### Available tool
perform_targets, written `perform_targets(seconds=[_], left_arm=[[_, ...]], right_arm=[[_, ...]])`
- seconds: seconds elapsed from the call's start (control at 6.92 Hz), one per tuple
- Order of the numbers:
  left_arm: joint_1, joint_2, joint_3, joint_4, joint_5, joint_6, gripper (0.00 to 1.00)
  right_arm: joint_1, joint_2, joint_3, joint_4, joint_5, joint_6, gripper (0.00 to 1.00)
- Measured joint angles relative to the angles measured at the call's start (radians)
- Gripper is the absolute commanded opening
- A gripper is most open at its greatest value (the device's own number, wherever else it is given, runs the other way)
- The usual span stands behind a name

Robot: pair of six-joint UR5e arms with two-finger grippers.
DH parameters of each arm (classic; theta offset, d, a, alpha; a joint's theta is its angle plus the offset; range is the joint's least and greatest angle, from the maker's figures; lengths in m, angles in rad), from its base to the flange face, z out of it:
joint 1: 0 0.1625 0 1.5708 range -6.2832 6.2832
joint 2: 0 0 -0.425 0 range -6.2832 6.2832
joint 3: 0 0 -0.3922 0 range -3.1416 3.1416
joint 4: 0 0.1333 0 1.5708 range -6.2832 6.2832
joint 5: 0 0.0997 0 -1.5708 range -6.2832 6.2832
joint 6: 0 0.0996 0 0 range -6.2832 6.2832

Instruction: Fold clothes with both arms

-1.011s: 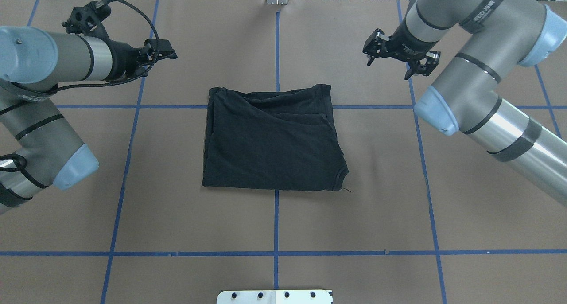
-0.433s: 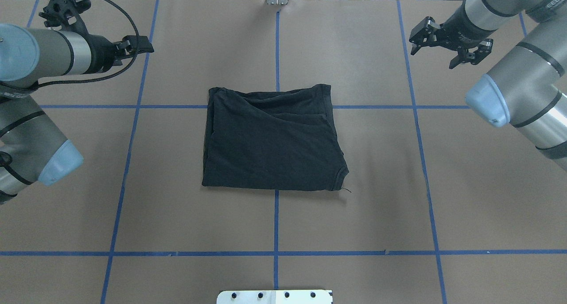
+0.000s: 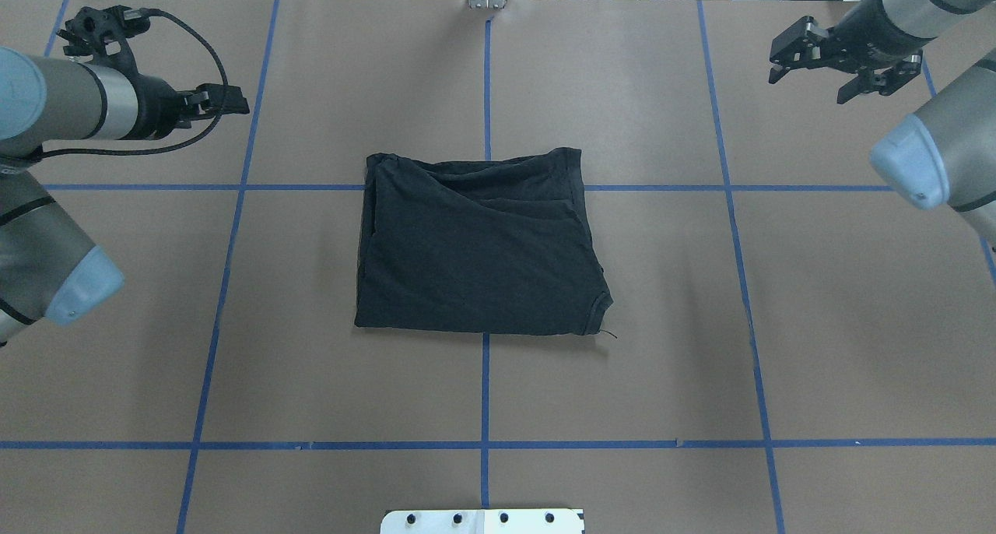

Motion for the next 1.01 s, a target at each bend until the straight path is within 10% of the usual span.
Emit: perform_targets(seconds=[0.43,1.01], left_arm=[[-0.174,0.120,-0.001,0.072,-0.215,0.425,0.99],[-0.395,0.180,0.002,0.383,-0.265,1.012,0.99]], right_arm=[[0.124,-0.127,0.000,-0.014,0.064,-0.350,1.00],[0.251,-0.247,-0.004,-0.181,0.063,-0.743,1.00]])
